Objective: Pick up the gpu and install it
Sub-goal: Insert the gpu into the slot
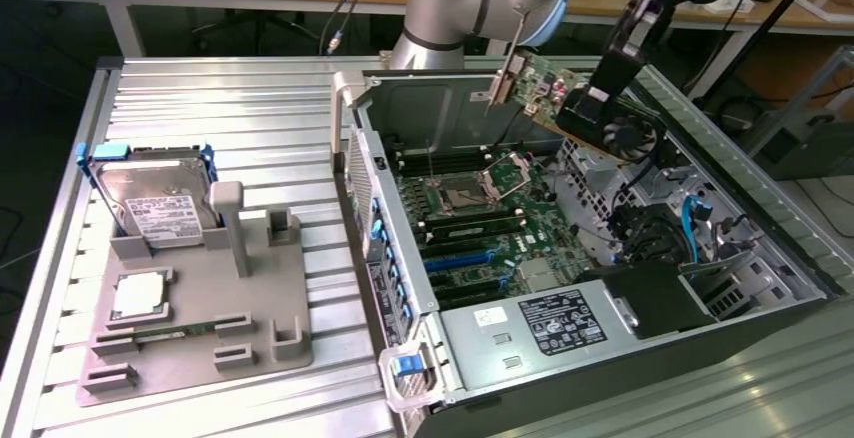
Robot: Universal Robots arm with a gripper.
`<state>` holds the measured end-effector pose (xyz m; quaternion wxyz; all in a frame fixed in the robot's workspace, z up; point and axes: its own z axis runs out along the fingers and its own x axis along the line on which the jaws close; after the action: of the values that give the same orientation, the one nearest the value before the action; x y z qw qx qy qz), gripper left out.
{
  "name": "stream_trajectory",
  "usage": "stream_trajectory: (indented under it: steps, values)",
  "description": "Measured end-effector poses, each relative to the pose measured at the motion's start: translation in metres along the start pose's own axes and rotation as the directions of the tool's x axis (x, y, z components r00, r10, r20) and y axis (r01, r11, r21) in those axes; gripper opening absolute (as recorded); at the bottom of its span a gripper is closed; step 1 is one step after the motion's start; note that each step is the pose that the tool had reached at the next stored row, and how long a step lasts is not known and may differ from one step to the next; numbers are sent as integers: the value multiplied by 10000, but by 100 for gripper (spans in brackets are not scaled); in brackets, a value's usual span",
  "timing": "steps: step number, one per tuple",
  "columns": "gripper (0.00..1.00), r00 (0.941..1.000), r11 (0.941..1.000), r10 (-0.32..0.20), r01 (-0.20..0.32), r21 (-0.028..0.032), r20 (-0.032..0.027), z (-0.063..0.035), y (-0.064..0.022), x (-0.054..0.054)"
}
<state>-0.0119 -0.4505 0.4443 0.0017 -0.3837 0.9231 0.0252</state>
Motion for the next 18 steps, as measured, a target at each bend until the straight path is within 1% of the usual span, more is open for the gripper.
stream_trajectory:
  steps: [6,12,14,18]
  values:
    - [27,9986,9986,-524,524,-12,-23,0,0,0]
    - [27,9957,9957,-930,930,-23,-40,0,0,0]
    - [27,9941,9942,-1079,1079,-27,-47,0,0,0]
    - [27,9886,9886,-1505,1504,-39,-66,0,0,0]
